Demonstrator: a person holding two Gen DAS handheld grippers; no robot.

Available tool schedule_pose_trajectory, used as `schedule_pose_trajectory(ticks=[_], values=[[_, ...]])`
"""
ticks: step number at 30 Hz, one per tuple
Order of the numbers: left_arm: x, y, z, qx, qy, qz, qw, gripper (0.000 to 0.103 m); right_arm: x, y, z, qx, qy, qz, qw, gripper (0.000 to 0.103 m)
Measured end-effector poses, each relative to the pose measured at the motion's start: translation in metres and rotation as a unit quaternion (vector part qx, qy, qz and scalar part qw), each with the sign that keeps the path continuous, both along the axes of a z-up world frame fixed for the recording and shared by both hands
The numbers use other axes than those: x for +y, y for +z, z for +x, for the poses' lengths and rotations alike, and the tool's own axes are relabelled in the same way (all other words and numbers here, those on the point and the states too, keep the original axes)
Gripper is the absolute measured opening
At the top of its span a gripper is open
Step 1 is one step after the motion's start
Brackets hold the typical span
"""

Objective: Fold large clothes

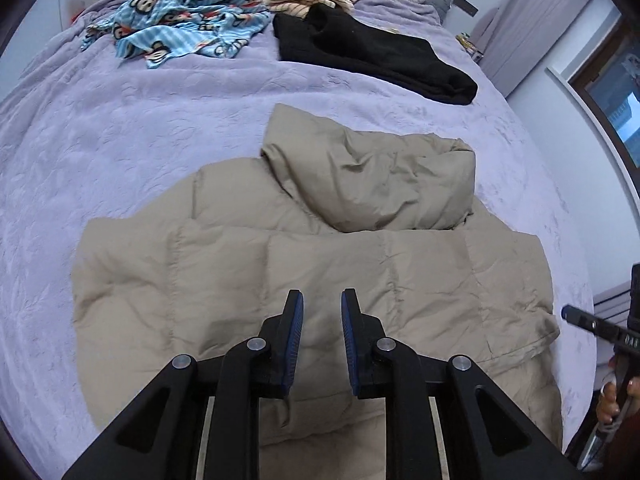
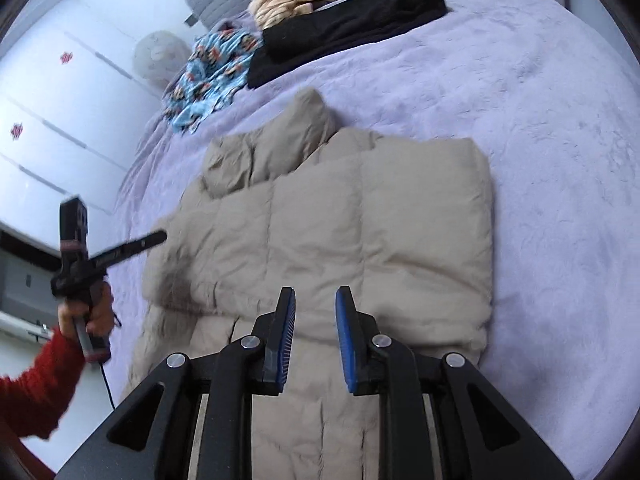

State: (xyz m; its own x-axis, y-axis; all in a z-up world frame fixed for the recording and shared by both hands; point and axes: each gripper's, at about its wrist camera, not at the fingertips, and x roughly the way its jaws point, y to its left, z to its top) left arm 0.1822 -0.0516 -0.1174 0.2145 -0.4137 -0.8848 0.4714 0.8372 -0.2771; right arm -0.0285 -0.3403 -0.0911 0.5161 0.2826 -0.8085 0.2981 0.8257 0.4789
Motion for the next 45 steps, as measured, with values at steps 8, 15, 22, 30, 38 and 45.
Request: schedule_pose_trajectory(ticks=[8,15,22,30,38,45], values=[[-0.015,-0.061,-0.002,-0.034,0.020,0.082,0.9959,0.021,-0.049,-0.069,0.042,0.046,-0.013,-0.048,0.998,0.016],[-0.011,-0.063,0.002,-0.033,0.012,0.079,0.9962,0.021,-0.033,-0.077,0.036,0.025,-0.010,-0.128,0.991,0.014],[0.013,-0.027,-0.014,-0.042,0.037,0.070,0.9960,0.022,-0.004,-0.045,0.002,0.043,0.005,-0.266,0.963,0.027],[0.023,-0.054,-0.043,-0.028,0.012,0.130,0.9910,0.021,0.007,-0.041,-0.036,0.079,-0.031,-0.279,0.957,0.041],[0.032,-0.028,-0.058,-0.036,0.021,0.152,0.9875,0.022,-0.003,-0.016,-0.061,0.066,-0.099,-0.181,0.976,0.058],[0.043,-0.011,-0.073,-0.036,0.039,0.135,0.9895,0.103,0.014,-0.004,-0.073,0.055,-0.102,-0.116,0.987,0.064]])
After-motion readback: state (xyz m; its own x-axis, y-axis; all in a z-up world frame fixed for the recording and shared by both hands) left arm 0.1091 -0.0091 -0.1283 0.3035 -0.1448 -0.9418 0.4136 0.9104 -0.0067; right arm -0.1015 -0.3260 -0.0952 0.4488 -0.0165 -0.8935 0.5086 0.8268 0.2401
